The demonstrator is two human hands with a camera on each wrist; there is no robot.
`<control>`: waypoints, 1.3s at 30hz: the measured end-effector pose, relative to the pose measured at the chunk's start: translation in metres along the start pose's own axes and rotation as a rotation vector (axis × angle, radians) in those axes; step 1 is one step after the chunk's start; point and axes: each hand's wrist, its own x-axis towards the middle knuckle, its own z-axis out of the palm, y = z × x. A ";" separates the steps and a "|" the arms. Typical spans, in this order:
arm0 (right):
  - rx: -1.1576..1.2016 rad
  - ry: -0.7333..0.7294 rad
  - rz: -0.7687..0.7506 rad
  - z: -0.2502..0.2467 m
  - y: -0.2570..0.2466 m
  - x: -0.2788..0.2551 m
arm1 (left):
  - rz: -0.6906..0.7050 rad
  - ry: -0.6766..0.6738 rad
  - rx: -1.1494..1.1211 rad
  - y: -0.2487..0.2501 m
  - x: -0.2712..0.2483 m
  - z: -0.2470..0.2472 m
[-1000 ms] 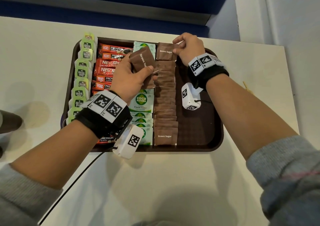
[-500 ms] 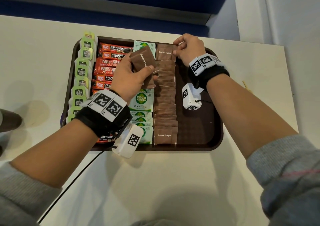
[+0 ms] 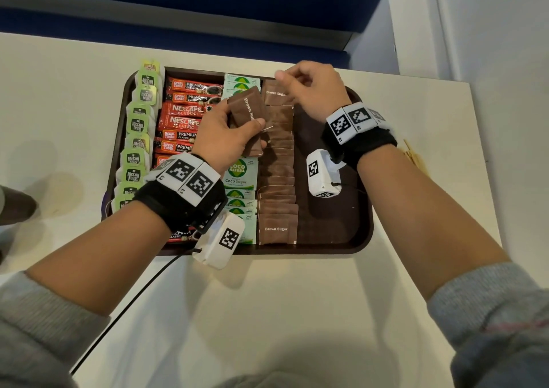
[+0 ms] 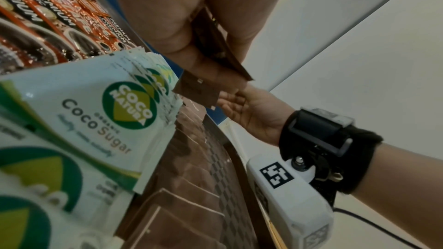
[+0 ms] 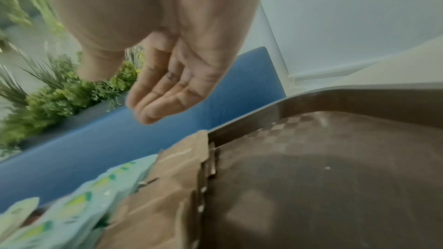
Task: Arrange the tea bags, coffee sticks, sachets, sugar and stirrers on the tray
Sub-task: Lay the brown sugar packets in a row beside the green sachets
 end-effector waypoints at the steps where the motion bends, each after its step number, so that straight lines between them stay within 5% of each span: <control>1: 0.073 -0.056 -0.028 -0.001 -0.006 -0.005 | -0.001 0.001 0.012 0.000 -0.001 0.001; 7: 0.178 -0.283 -0.172 -0.005 -0.025 -0.021 | -0.016 -0.038 0.036 0.005 -0.010 0.006; 17: -0.014 -0.353 -0.208 -0.019 -0.030 -0.013 | 0.054 0.048 0.213 0.003 -0.011 0.001; 26: 0.062 -0.278 -0.108 -0.017 -0.013 -0.012 | 0.084 0.167 0.185 0.000 -0.004 -0.002; 32: -0.066 -0.035 -0.048 -0.019 0.003 0.007 | 0.030 0.192 0.147 -0.005 0.001 -0.008; 39: -0.252 -0.060 -0.002 -0.005 0.011 0.015 | 0.032 0.166 0.088 -0.001 0.000 -0.007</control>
